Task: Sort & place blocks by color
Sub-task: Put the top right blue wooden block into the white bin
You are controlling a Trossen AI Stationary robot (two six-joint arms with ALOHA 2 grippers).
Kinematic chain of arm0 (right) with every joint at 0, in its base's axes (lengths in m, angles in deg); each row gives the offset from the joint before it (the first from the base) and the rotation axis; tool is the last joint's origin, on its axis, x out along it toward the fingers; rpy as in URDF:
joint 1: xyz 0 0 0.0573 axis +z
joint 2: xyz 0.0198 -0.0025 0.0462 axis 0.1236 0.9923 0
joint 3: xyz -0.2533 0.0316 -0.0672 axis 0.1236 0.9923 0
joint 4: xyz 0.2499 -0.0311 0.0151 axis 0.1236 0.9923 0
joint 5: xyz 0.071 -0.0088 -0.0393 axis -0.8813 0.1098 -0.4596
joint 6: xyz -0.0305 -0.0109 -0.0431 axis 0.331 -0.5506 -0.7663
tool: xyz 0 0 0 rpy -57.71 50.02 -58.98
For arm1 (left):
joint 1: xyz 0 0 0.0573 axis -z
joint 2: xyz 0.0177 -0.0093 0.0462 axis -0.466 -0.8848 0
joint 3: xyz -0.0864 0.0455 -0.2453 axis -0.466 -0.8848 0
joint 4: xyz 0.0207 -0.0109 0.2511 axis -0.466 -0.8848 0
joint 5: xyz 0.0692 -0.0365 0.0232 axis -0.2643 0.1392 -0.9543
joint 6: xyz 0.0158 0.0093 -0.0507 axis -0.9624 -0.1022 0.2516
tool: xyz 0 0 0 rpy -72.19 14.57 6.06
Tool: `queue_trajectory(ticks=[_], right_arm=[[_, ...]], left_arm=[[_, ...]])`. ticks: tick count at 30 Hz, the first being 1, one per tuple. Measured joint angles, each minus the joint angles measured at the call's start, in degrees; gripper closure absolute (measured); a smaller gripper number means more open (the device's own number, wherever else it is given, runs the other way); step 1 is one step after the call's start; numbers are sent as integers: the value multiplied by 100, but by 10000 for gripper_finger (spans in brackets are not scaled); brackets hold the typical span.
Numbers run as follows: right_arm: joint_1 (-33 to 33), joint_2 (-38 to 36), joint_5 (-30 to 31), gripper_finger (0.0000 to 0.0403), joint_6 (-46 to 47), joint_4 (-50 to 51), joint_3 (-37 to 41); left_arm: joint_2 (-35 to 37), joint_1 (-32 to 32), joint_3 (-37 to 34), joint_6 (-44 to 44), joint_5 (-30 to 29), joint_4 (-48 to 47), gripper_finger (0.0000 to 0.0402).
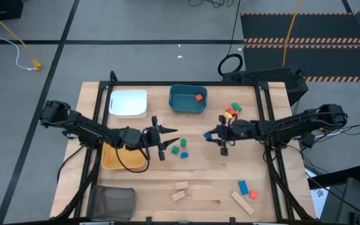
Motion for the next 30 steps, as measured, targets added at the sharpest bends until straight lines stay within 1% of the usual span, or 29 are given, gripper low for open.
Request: queue_trajectory(ticks=[3, 6, 9, 11, 14, 16, 19, 23, 26, 28, 30], right_arm=[[74, 42, -8, 297, 173, -1019, -4], [199, 96, -11, 297, 170, -1531, -7], [320, 184, -6, 297, 115, -1796, -7], [389, 298, -6, 297, 313, -2105, -7], [500, 545, -6, 297, 414, -2703, -11], [576, 730, -11, 297, 79, -2921, -58], [650, 974, -15, 297, -677, -2952, -278], [664, 1229, -6, 297, -1878, -2865, -566], [664, 1335, 5, 297, -2799, -2866, -787], [664, 1387, 5, 297, -3090, -2787, -906], [664, 1468, 5, 297, -3133, -2791, -1075]], left_arm=[[0, 0, 0, 134, 356, 155, 240], [0, 0, 0, 357, 825, 183, 240], [0, 14, 0, 371, 887, 141, 240], [0, 15, 0, 360, 889, 137, 237], [-90, 15, 3, 500, 960, 234, 221], [-175, 4, 4, 654, 990, 307, 207], [-350, -20, 94, 926, 991, 590, 187], [-430, -51, 214, 1221, 994, 521, 167], [-450, -70, 288, 1312, 994, 538, 161], [-501, -59, 378, 1304, 996, 525, 161], [-560, -60, 423, 1209, 997, 562, 160]])
